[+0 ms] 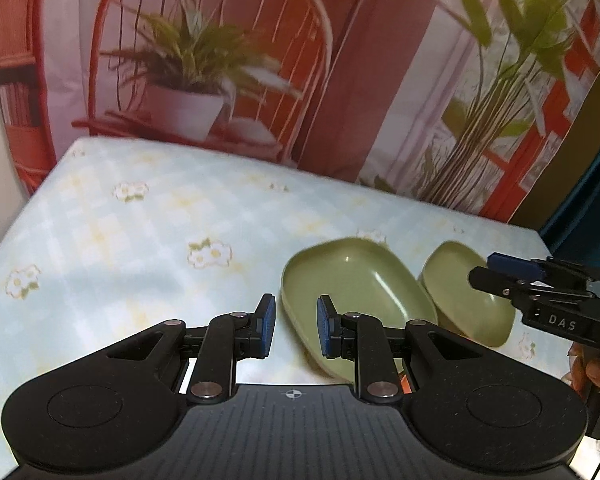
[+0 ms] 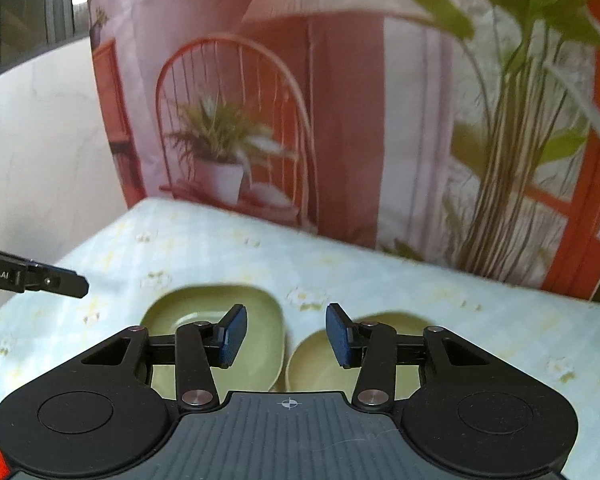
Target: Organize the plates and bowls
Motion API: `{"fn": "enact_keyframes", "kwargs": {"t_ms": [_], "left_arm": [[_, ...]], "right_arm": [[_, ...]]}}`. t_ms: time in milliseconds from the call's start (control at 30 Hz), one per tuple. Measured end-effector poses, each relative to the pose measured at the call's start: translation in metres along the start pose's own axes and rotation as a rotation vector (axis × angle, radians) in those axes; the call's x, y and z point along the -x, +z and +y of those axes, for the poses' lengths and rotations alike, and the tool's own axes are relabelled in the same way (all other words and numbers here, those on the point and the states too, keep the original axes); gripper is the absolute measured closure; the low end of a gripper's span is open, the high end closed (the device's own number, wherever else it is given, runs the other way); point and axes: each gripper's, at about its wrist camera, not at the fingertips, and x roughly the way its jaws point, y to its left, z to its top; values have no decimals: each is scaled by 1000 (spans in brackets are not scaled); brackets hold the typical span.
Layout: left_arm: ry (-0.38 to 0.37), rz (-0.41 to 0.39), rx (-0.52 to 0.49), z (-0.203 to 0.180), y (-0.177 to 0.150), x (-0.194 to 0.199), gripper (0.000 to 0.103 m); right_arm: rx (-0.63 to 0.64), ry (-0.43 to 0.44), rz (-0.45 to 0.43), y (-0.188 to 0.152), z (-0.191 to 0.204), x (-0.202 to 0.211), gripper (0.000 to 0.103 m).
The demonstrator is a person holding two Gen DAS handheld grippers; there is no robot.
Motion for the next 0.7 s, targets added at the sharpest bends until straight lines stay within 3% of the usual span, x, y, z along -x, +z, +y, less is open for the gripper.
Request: {"fn": "enact_keyframes", "kwargs": {"t_ms": [367,700], "left_arm": [[-63,93,6,-11,-11,-40,79],[-57,124,23,-7,-14,-66,80]], "right_arm": [[-24,45,129,-28,23,-35,71],[-120,44,182,-32,5,-52,75]]}}
